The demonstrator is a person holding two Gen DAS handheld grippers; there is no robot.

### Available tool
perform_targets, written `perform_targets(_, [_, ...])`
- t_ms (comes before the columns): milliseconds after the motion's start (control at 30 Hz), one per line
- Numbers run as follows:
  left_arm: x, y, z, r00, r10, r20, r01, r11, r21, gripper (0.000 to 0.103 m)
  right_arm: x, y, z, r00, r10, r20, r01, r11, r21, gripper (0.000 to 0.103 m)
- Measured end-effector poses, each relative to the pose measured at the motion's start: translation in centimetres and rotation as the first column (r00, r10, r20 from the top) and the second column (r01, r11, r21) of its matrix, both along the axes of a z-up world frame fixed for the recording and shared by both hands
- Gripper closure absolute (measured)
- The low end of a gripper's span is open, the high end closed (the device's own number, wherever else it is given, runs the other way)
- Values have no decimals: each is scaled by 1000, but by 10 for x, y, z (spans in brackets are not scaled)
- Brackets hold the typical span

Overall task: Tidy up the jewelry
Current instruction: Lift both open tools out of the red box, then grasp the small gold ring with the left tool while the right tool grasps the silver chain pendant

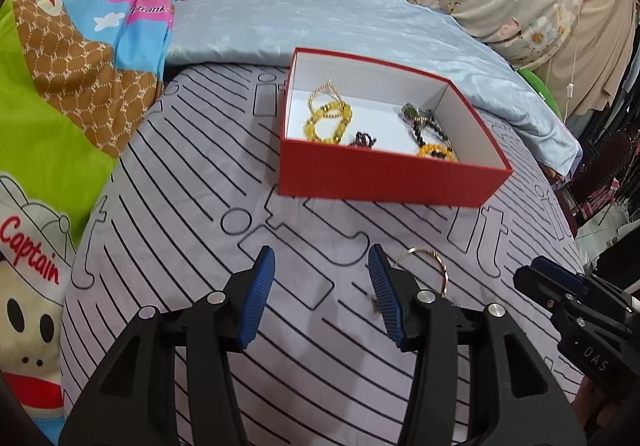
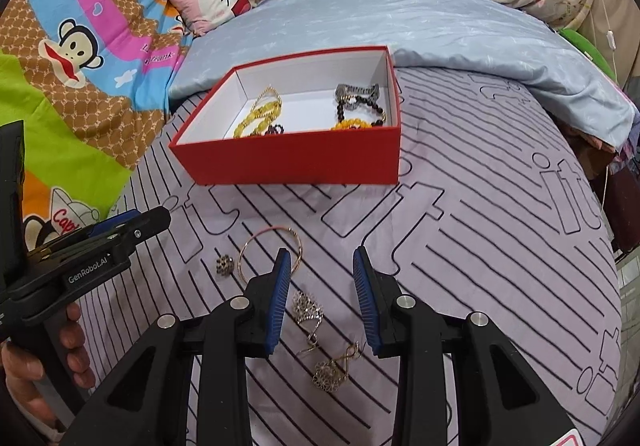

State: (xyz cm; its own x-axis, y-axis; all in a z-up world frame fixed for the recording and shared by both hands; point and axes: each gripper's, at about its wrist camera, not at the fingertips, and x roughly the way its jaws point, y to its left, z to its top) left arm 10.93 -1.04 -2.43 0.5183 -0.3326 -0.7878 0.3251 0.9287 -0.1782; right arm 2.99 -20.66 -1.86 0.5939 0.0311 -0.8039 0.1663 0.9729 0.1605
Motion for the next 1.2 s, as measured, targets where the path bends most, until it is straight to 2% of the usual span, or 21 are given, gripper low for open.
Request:
perform_targets(367, [-25,-10,-25,995,-65,-73,65,998,1,56,-18,2,-17,999,-5,-49,6,1000,6,71])
perform_targets(667, [-22,-37,-36,991,-115,-67,115,993,-4,57,-30,-8,-27,996,-30,-80,31,999,11,71])
perform_targets(767, [-19,-45,-41,990,-123,-75,123,992,6,63,-31,-10,-29,996,-31,-84,33,999,15,71])
perform_targets(900, [-17,-46,-46,987,-133,-92,134,991,3,85,-30,-8,-32,996,-21,-91,24,999,25,71])
perform_targets(967, [-18,-46,-47,987,-136,-92,136,991,4,91,-28,-5,-35,995,-11,-94,14,999,33,71])
perform_targets(1200, [-17,-39,-47,987,-133,-95,132,991,-19,94,-22,7,-39,995,24,-101,-19,999,49,71])
